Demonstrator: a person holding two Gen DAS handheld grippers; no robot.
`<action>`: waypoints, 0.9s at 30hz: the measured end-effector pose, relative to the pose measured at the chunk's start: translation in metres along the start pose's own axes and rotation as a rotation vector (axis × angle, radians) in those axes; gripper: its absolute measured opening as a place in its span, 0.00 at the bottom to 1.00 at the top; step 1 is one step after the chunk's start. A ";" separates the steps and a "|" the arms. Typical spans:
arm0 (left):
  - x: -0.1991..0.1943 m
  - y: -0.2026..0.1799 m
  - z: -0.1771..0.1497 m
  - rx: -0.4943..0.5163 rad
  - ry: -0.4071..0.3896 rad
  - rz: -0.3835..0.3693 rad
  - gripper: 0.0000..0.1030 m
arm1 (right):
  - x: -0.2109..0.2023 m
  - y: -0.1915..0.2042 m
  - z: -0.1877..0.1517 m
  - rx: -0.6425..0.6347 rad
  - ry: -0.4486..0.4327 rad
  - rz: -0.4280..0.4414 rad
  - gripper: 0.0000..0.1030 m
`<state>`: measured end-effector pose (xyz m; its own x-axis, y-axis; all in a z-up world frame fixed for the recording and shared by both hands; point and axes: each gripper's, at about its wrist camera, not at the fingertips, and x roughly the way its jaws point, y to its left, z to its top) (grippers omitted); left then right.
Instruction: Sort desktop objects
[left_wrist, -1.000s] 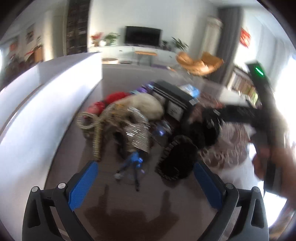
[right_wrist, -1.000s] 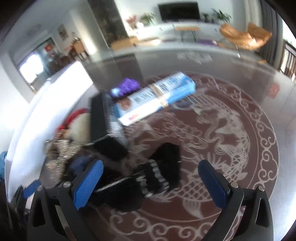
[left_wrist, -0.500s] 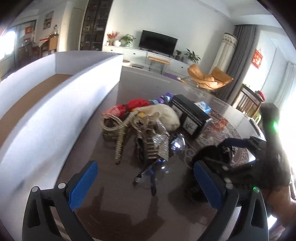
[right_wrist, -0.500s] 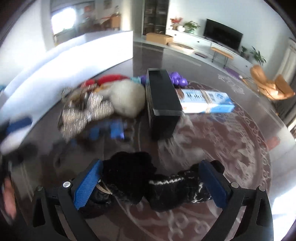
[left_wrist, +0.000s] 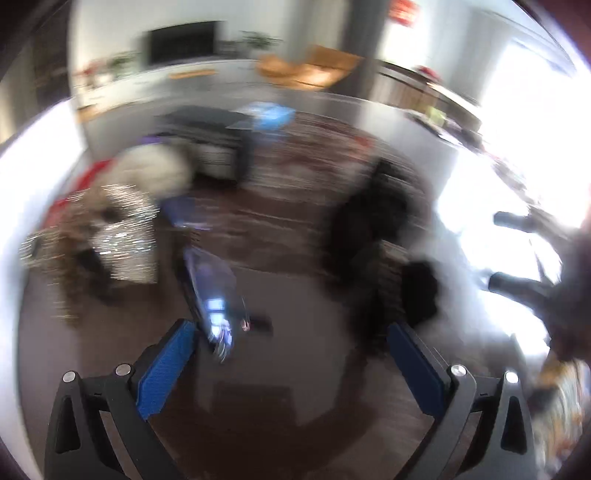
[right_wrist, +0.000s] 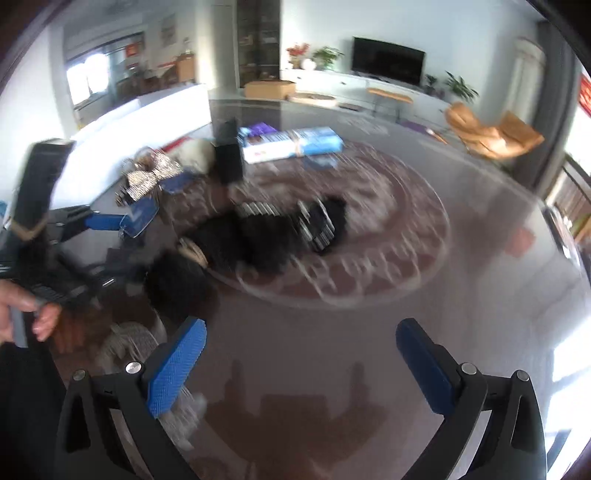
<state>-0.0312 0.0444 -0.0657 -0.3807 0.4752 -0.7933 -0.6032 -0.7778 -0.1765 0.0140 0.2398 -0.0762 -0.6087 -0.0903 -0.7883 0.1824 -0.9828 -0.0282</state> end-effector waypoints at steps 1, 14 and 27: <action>-0.002 -0.007 -0.002 0.009 0.001 -0.027 1.00 | 0.003 -0.003 -0.004 0.016 0.014 -0.001 1.00; -0.004 0.037 0.007 -0.270 -0.032 0.007 1.00 | 0.021 -0.009 -0.026 0.049 0.048 -0.013 1.00; 0.029 0.025 0.045 -0.252 0.036 0.385 0.69 | 0.021 -0.009 -0.026 0.071 0.021 -0.012 1.00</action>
<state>-0.0887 0.0573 -0.0664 -0.5164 0.1215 -0.8477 -0.2321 -0.9727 0.0019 0.0199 0.2512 -0.1081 -0.5942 -0.0755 -0.8008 0.1194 -0.9928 0.0051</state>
